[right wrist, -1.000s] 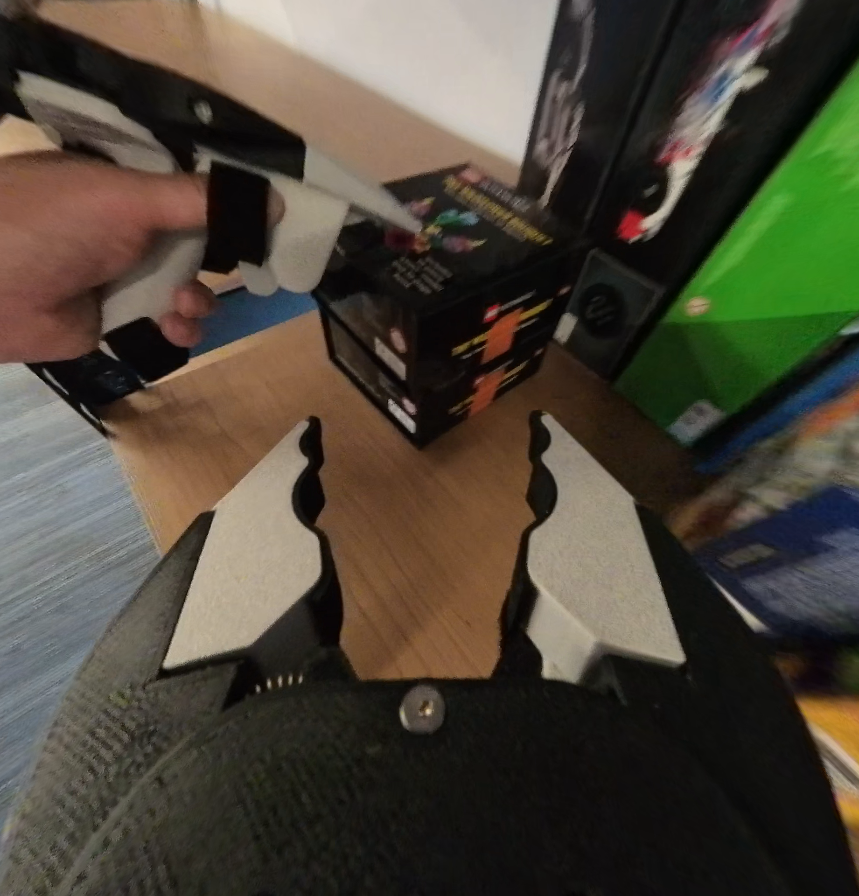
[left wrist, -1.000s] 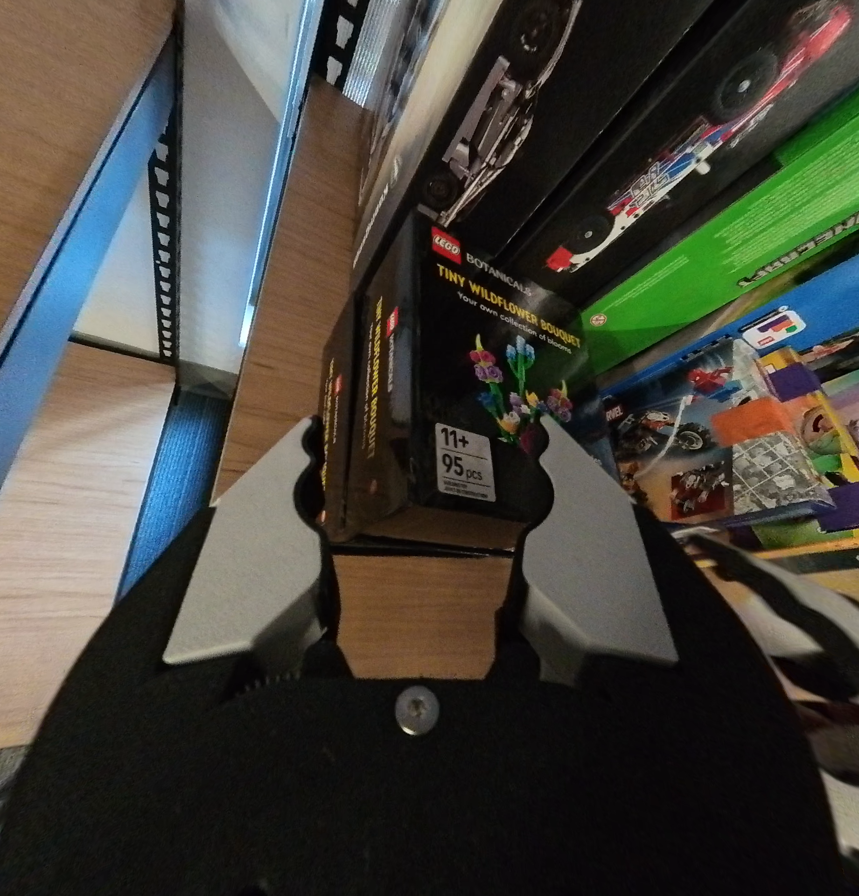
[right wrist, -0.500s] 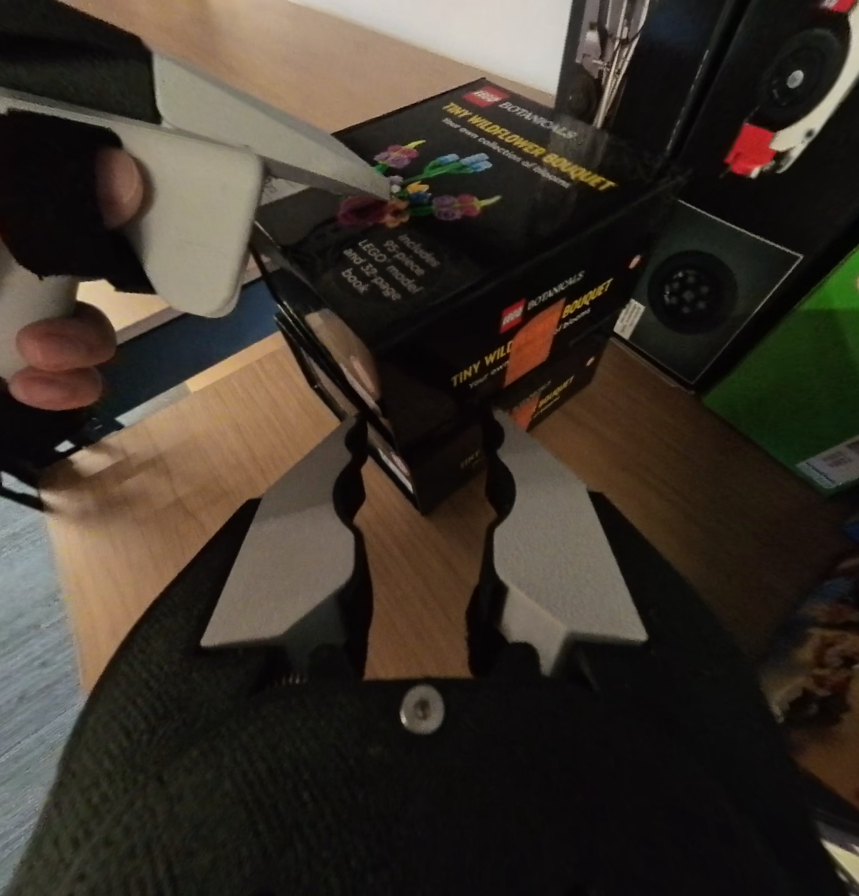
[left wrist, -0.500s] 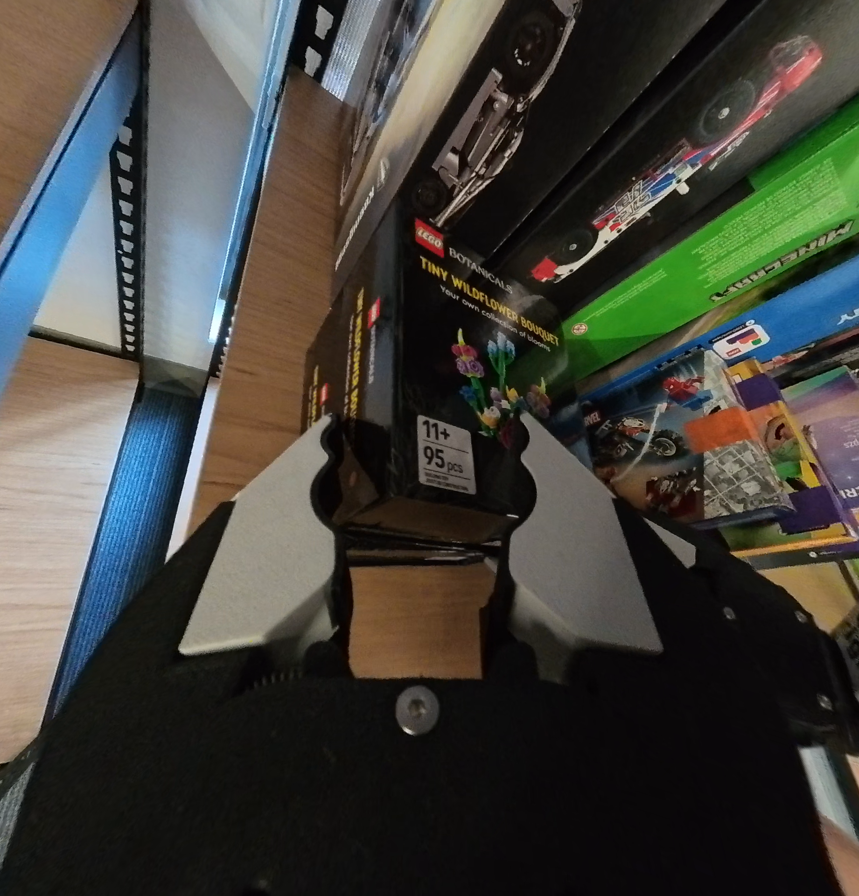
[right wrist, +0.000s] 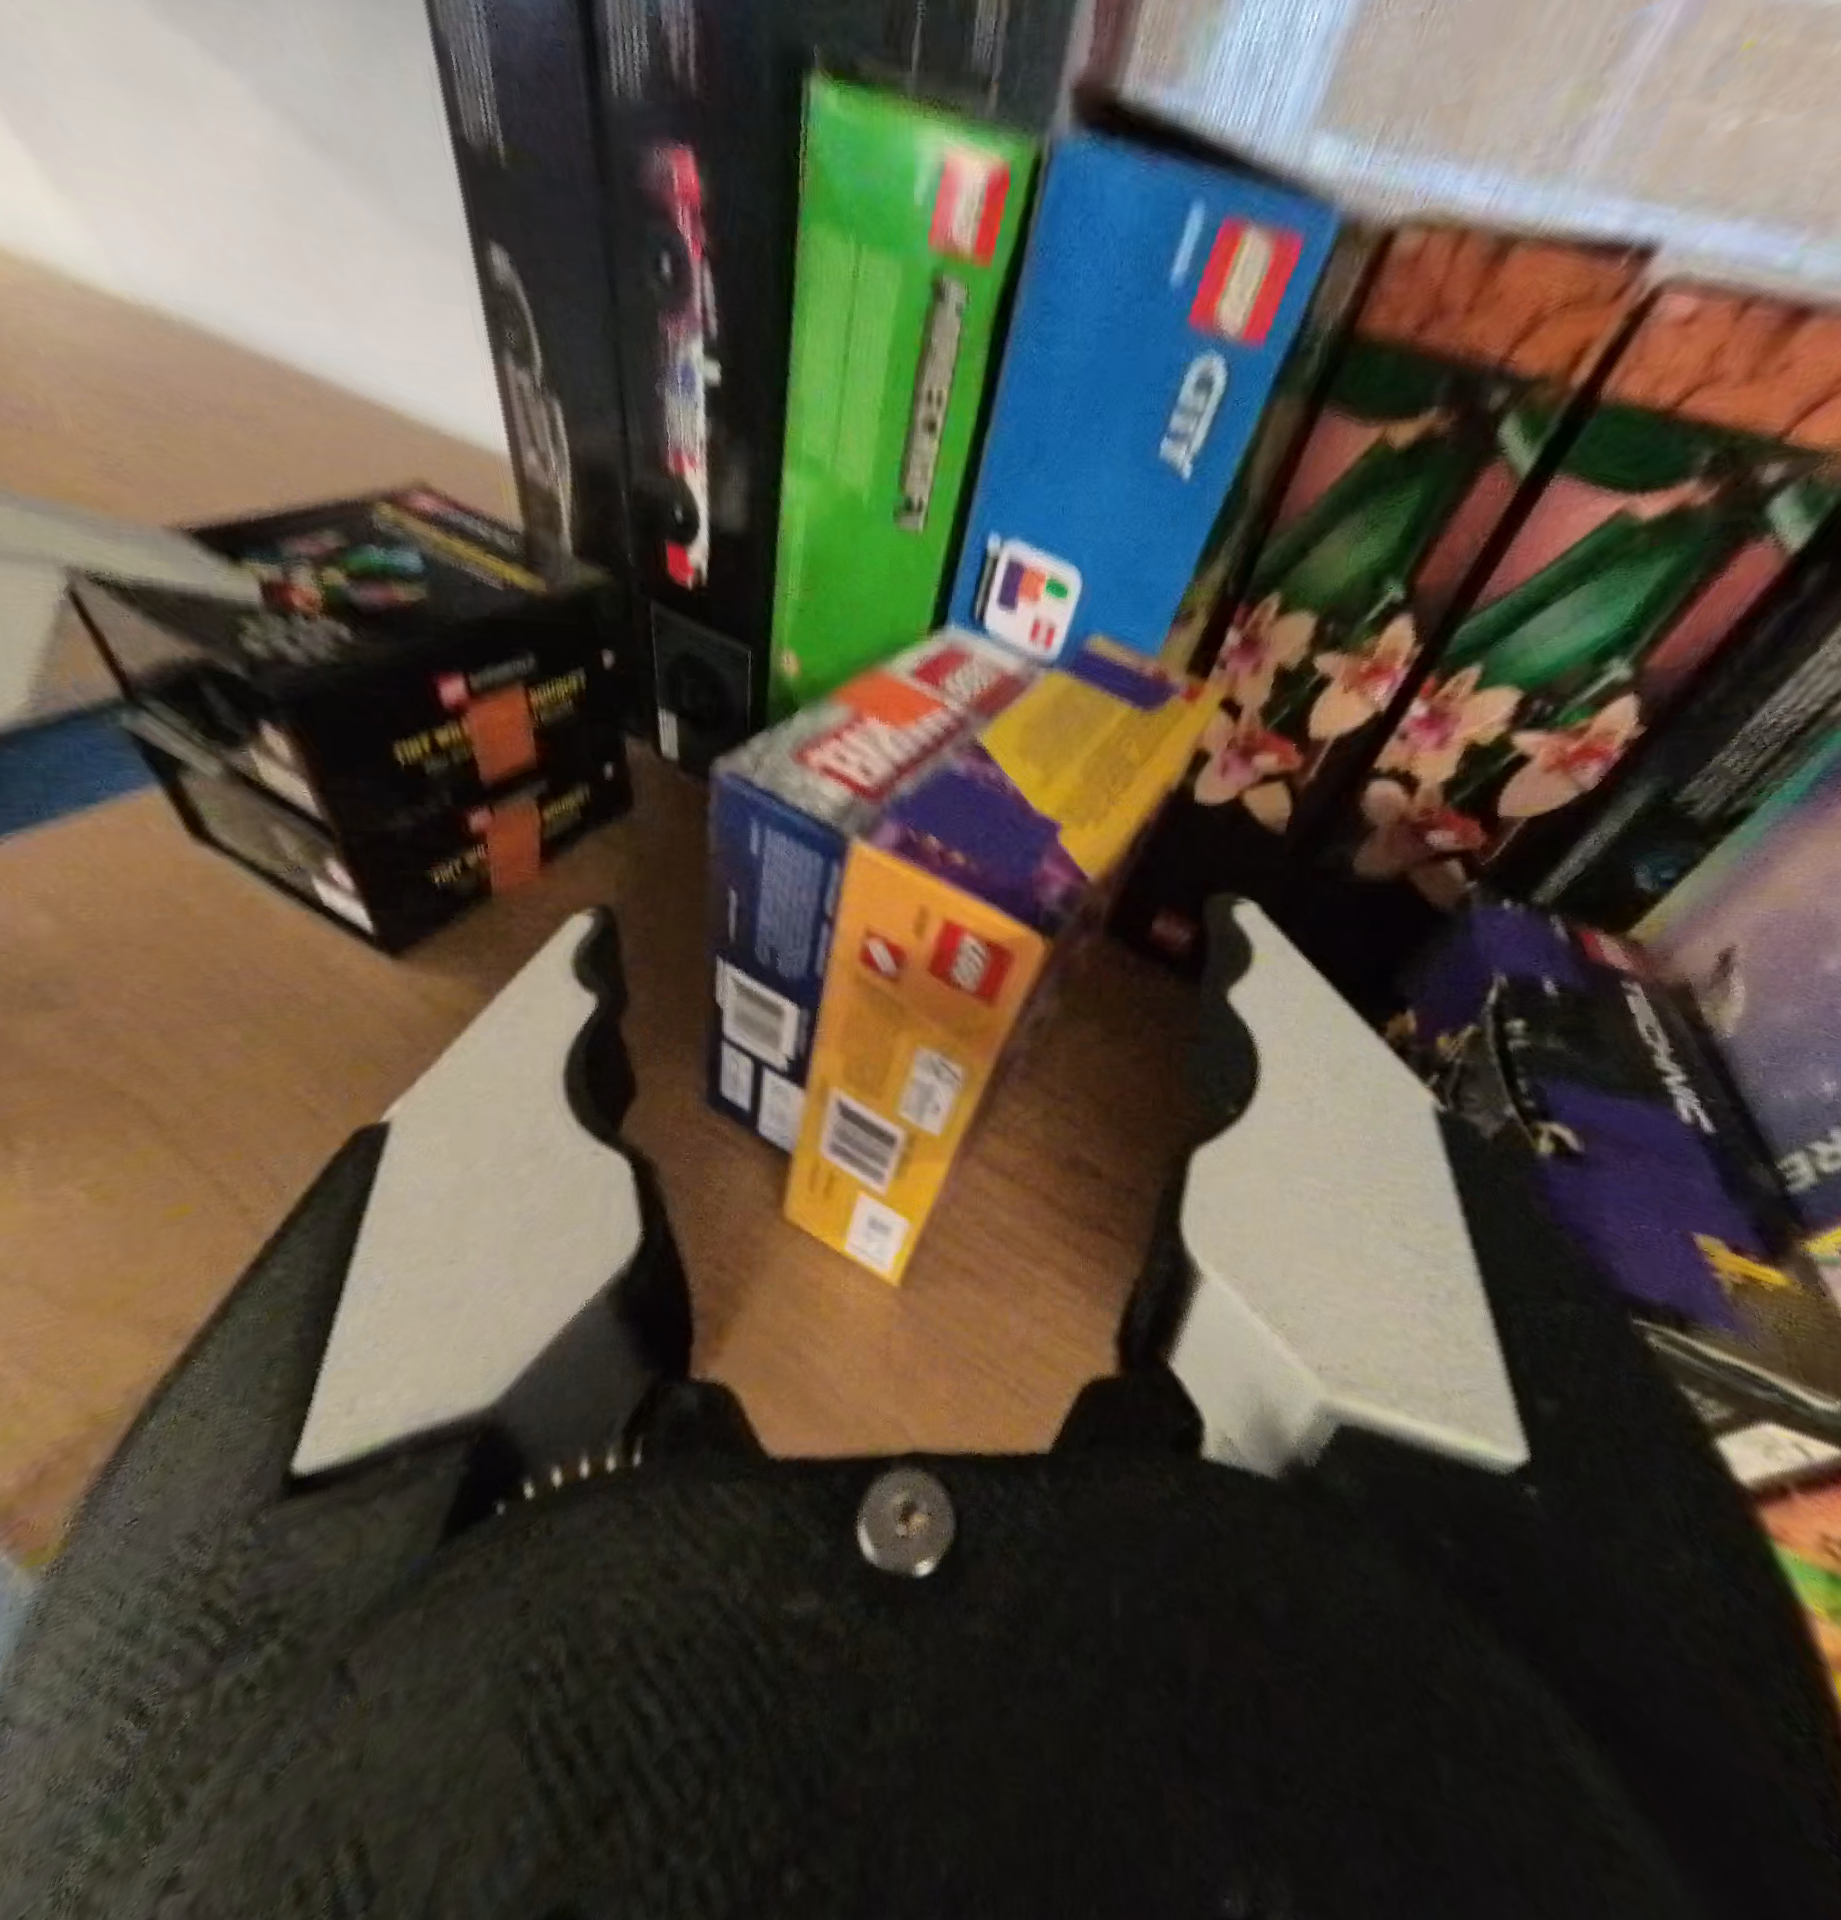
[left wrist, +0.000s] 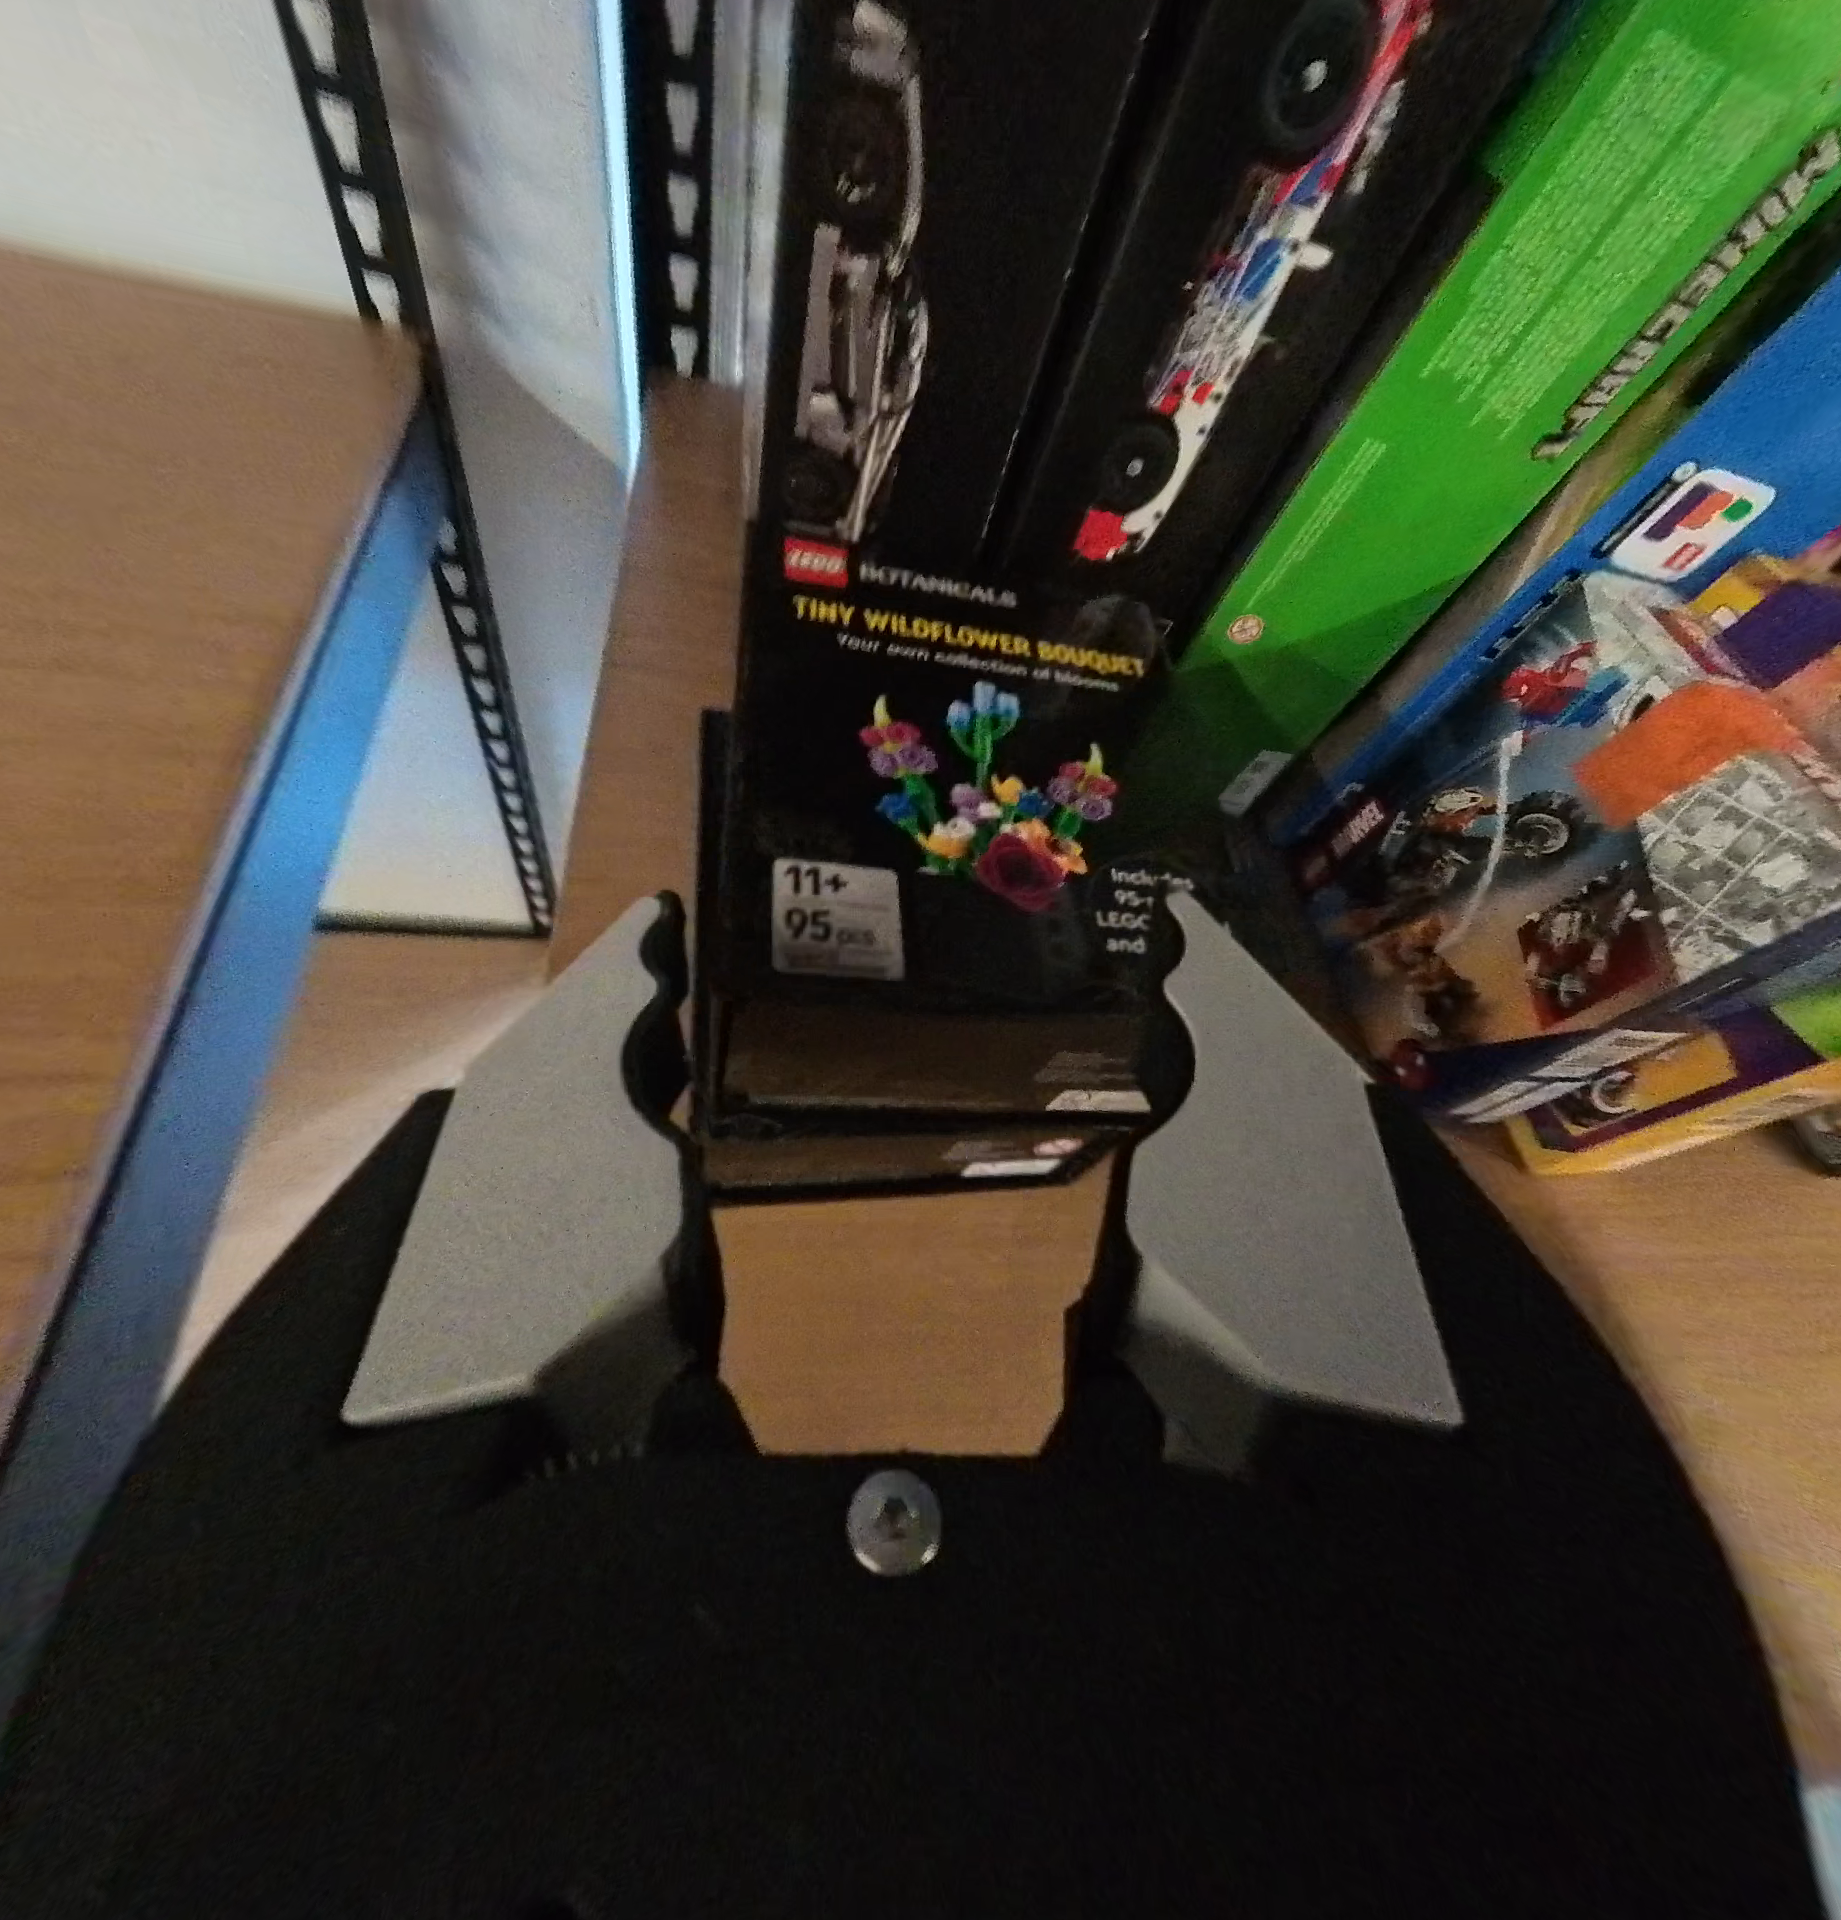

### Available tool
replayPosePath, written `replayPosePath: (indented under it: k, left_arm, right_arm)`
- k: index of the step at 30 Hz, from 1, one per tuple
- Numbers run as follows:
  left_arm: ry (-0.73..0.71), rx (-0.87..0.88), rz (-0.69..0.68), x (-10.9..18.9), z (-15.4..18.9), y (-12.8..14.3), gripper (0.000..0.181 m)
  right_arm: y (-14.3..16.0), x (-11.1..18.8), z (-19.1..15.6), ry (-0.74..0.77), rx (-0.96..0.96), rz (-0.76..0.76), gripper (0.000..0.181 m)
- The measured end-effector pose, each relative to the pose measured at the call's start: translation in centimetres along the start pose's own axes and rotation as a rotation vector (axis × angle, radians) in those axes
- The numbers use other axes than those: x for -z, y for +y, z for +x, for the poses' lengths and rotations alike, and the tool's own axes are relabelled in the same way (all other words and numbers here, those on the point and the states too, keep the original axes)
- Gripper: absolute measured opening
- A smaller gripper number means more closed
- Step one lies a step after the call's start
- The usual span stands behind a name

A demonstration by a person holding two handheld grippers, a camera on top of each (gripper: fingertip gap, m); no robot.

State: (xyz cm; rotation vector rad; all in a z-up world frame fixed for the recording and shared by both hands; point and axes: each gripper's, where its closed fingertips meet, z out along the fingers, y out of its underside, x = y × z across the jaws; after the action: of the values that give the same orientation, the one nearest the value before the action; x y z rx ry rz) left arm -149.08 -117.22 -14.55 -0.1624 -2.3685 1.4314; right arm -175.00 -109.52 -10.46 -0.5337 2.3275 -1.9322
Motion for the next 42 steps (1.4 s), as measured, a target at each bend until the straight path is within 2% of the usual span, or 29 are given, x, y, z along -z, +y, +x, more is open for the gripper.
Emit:
replayPosePath:
  k: [5,8,10,13,18,20,25,27,31,33,36,39,42]
  left_arm:
    - [0.008,-0.167,0.025,-0.5,1.0,-0.3,0.098]
    - [0.052,-0.163,0.066,-0.1,1.1,0.3,0.116]
    - [0.078,-0.121,0.08,0.0,1.1,1.4,0.121]
    - [0.004,-0.132,0.035,0.2,0.2,3.1,0.118]
    - [-0.026,-0.231,0.076,1.1,1.7,3.4,0.113]
    - [-0.02,-0.228,0.073,1.2,1.8,3.6,0.113]
    - [-0.014,-0.214,0.062,1.4,1.4,4.0,0.111]
    - [-0.014,-0.196,0.057,1.4,1.1,4.1,0.111]
    - [-0.037,-0.173,0.032,1.1,0.1,4.2,0.11]
    - [-0.045,-0.168,0.015,0.9,-0.3,4.3,0.109]
    - [-0.048,-0.181,-0.005,0.9,-0.7,4.6,0.105]
    - [-0.035,-0.153,-0.035,0.7,-1.0,5.3,0.099]
    - [-0.019,-0.104,-0.047,0.5,-1.2,5.7,0.097]
  right_arm:
    - [5.2,-2.9,-0.6,-0.18,0.07,-0.096,0.119]
    - [6.9,-4.5,-1.3,-0.263,0.078,-0.146,0.119]
    - [7.3,-5.5,-1.4,-0.285,0.08,-0.163,0.126]
    - [6.7,-6.5,-1.9,-0.348,0.03,-0.138,0.133]
    - [7.5,-7.9,-1.9,-0.393,-0.001,-0.125,0.124]
    - [7.5,-8.2,-2.1,-0.384,0.001,-0.122,0.113]
    - [6.3,-9.0,-6.1,-0.386,-0.071,-0.095,0.119]
    - [6.0,-9.9,-7.7,-0.355,-0.043,-0.1,0.115]
    - [7.2,-11.8,-11.0,-0.253,-0.005,-0.211,0.122]
    - [7.9,-11.6,-11.9,-0.229,0.033,-0.273,0.126]
    - [7.1,-9.4,-11.9,-0.217,0.01,-0.235,0.113]
    - [5.9,-7.4,-11.0,-0.223,0.005,-0.169,0.08]
    - [5.7,-7.6,-10.7,-0.253,0.04,-0.174,0.072]
